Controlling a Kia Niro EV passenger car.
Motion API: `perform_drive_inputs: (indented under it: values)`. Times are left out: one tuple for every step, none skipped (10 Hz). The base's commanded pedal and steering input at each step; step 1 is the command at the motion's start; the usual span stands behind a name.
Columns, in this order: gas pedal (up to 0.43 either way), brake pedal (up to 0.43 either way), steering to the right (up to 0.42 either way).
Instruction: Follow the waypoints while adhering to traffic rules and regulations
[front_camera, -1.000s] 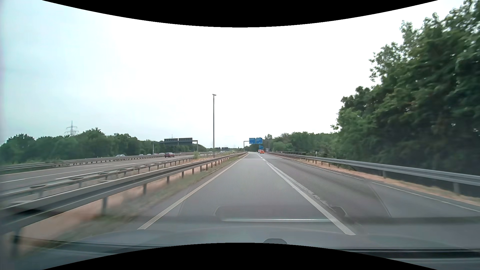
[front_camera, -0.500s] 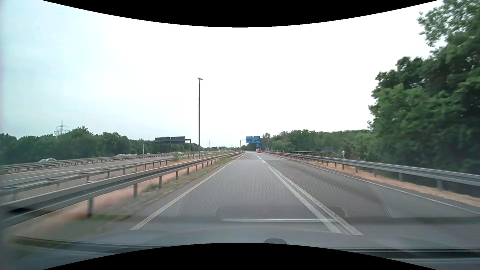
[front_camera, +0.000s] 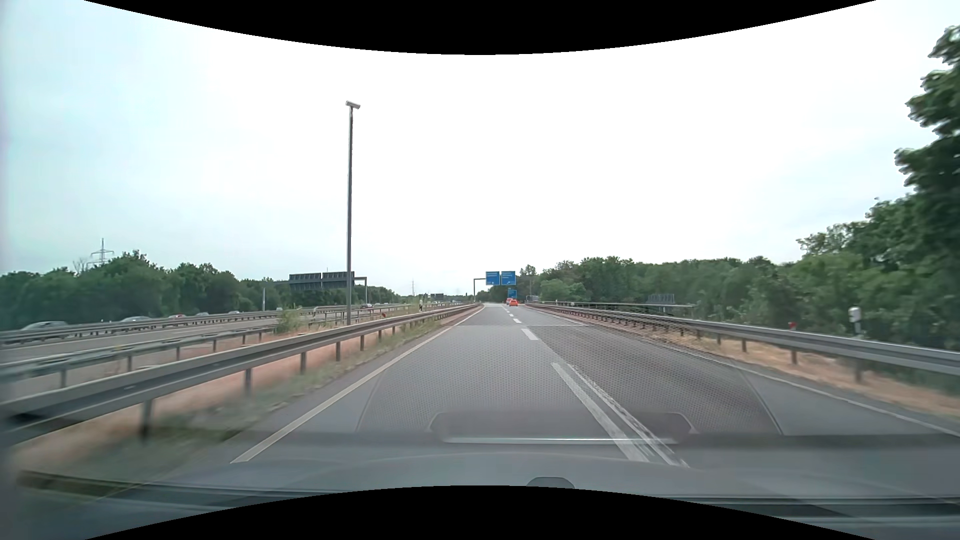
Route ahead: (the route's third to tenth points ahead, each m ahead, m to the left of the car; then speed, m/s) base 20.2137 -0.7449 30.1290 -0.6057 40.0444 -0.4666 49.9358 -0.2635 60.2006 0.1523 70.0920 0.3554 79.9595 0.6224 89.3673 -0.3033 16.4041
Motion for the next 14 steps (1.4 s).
perform_drive_inputs:
  values:
    - [0.047,0.000,0.003]
    - [0.047,0.000,0.004]
    - [0.039,0.000,0.004]
    - [0.028,0.000,0.003]
    - [0.008,0.000,0.003]
    - [0.000,0.000,0.003]
    - [0.000,0.000,0.003]
    - [0.000,0.000,0.003]
    - [0.000,0.000,0.003]
    - [0.000,0.000,0.003]
    - [0.000,0.000,0.003]
    - [0.000,0.000,0.003]
    - [0.000,0.000,0.003]
    - [0.000,0.000,0.003]
